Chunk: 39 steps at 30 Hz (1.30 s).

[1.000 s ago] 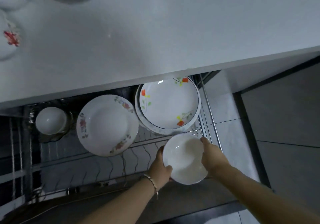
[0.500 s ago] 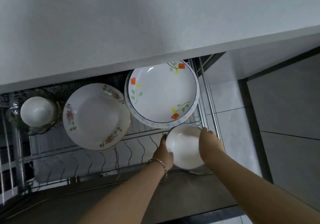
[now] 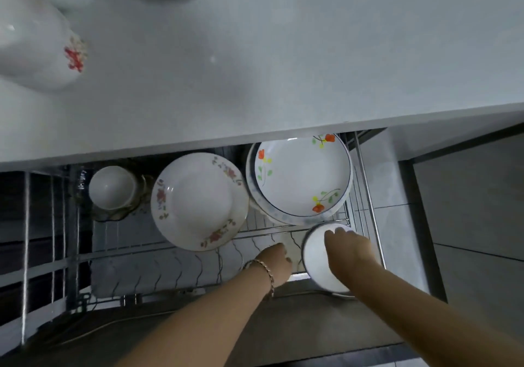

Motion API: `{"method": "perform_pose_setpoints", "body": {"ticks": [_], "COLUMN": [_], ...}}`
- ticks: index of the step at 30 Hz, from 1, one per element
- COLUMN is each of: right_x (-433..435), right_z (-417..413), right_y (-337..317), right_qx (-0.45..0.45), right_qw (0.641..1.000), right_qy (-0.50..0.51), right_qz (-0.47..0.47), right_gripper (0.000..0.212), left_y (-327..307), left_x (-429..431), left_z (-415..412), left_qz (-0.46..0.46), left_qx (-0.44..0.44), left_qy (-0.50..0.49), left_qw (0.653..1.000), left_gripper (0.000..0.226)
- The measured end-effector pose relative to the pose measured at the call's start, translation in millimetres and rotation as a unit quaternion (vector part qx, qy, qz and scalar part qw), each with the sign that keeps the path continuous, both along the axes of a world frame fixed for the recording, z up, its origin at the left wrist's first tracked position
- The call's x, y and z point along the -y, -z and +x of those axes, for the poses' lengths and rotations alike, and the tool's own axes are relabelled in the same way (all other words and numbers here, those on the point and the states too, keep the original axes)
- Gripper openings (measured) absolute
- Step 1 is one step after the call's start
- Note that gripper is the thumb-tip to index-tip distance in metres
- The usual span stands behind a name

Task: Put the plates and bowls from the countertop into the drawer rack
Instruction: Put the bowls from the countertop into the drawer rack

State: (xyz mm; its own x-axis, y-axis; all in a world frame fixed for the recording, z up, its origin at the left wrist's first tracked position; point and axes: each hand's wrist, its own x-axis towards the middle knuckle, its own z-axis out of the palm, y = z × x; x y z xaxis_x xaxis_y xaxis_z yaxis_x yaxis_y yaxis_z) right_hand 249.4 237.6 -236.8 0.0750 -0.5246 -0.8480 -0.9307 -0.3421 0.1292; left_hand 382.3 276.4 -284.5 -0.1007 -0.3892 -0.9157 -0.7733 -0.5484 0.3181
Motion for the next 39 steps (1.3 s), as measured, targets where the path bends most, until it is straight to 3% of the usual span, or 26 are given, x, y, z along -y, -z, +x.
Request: {"method": "perform_pose_setpoints", "body": {"ticks": [3,7,10,13,17,20,23,26,28,31,34,39], "right_x": [12,40,68,97,129,138,135,116,96,61,31,-12], "right_z": [43,120,186,259,346,380,386,368,345,301,255,188], "right_y": [-35,-98,-141,-171,-179,-162,-148,-148,-150,-157,-158,-134], "right_qx": [0.088,0.234,0.356,0.449,0.449,0.468,0.477,0.477,0.472,0.465,0.456,0.399], "right_qw": [0.994,0.962,0.900,0.801,0.717,0.656,0.634,0.658,0.685,0.714,0.746,0.803], "right_qy": [0.061,0.134,0.236,0.394,0.532,0.591,0.609,0.582,0.554,0.523,0.484,0.438], "right_qz": [0.016,-0.045,-0.088,-0.045,0.036,0.040,-0.005,-0.036,-0.031,0.002,0.034,0.066], "right_gripper": [0.034,0.029,0.027,0.043,0.076,0.060,0.047,0.041,0.039,0.031,0.042,0.048], "left_y": [-35,-84,-115,-139,-148,-147,-147,-155,-172,-201,-212,-174], "left_x": [3,11,14,13,3,-4,-8,-5,1,11,10,-20], "left_z": [58,154,224,286,348,378,391,383,365,334,299,230], "left_qz": [-0.053,-0.154,-0.205,-0.238,-0.247,-0.242,-0.234,-0.239,-0.216,-0.139,-0.110,-0.085], "left_qx": [-0.004,0.023,0.049,0.066,0.097,0.087,0.068,0.034,-0.043,-0.192,-0.244,-0.211], "left_qy": [-0.054,-0.132,-0.192,-0.213,-0.222,-0.261,-0.277,-0.313,-0.396,-0.480,-0.428,-0.367], "left_qw": [0.997,0.979,0.959,0.945,0.938,0.930,0.929,0.919,0.891,0.845,0.863,0.902], "left_gripper": [0.032,0.027,0.023,0.024,0.027,0.026,0.026,0.018,0.016,0.048,0.046,0.051]}}
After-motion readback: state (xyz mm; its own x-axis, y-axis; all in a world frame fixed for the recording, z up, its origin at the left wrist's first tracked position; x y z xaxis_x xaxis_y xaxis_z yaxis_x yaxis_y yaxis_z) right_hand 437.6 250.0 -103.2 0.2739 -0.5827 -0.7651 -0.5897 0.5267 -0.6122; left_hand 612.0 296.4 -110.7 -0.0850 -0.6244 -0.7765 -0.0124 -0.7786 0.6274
